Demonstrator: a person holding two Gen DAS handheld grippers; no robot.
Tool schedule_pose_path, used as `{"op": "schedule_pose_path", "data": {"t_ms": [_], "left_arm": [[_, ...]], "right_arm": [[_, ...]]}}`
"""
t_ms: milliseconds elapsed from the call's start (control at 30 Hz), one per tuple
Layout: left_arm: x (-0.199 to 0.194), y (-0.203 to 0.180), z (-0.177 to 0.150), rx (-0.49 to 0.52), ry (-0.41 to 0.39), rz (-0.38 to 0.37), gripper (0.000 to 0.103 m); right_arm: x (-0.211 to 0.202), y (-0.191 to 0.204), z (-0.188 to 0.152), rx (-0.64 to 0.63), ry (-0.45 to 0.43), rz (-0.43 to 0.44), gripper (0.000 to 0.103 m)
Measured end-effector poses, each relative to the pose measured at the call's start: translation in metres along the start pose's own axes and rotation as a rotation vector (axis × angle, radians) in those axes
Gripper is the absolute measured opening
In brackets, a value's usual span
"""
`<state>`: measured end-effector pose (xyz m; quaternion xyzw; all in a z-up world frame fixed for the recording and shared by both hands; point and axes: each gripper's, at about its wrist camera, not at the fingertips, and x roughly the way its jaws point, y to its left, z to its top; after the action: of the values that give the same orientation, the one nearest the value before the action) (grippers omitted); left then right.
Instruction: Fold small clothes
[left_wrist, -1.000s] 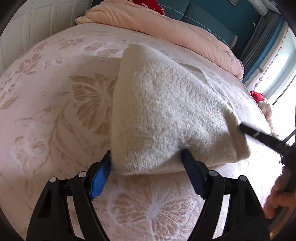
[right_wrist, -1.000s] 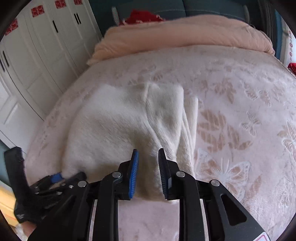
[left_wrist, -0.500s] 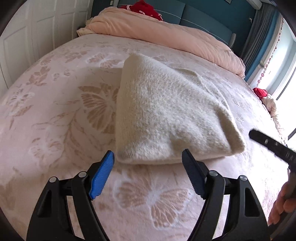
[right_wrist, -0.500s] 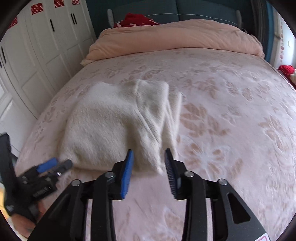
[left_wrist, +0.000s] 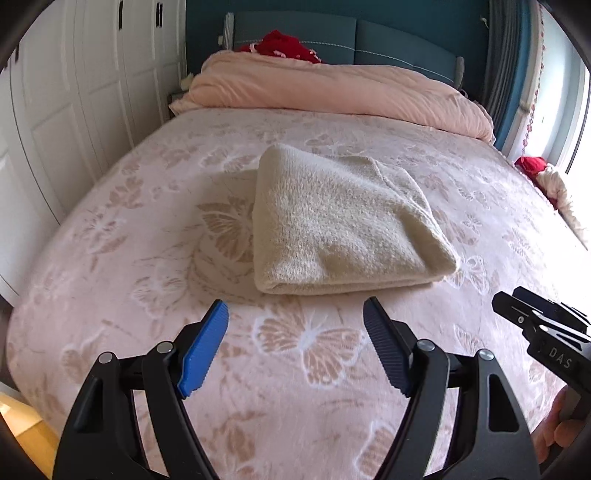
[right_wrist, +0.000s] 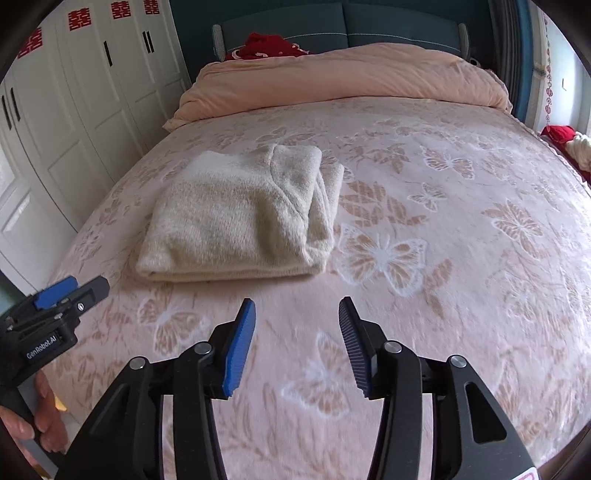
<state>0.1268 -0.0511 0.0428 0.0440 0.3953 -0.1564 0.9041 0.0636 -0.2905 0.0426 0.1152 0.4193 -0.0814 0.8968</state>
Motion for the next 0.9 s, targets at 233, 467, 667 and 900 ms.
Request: {"op": "schedule_pose_path", "data": {"t_ms": [233, 467, 667, 900], "left_arm": [[-0.020, -0.013, -0.015, 0.034, -0.015, 0.042, 0.074], [-0.022, -0.022, -0.033, 0.038, 0.010, 0.052, 0.074], [-0.023, -0.029, -0.048, 0.059, -0.017, 0.094, 0.079], [-0.015, -0.024, -0.065, 0.075, -0.038, 0.119, 0.080]], "right_arm": [[-0.018, -0.003, -0.024, 0.001, -0.002, -0.004, 0.053], [-0.025, -0.011, -0.044, 0.000, 0.010, -0.018, 0.054], [-0.029, -0.014, -0.054, 0.011, 0.000, -0.035, 0.056], [-0.017, -0.008, -0.067, 0.013, 0.014, -0.079, 0.061]]}}
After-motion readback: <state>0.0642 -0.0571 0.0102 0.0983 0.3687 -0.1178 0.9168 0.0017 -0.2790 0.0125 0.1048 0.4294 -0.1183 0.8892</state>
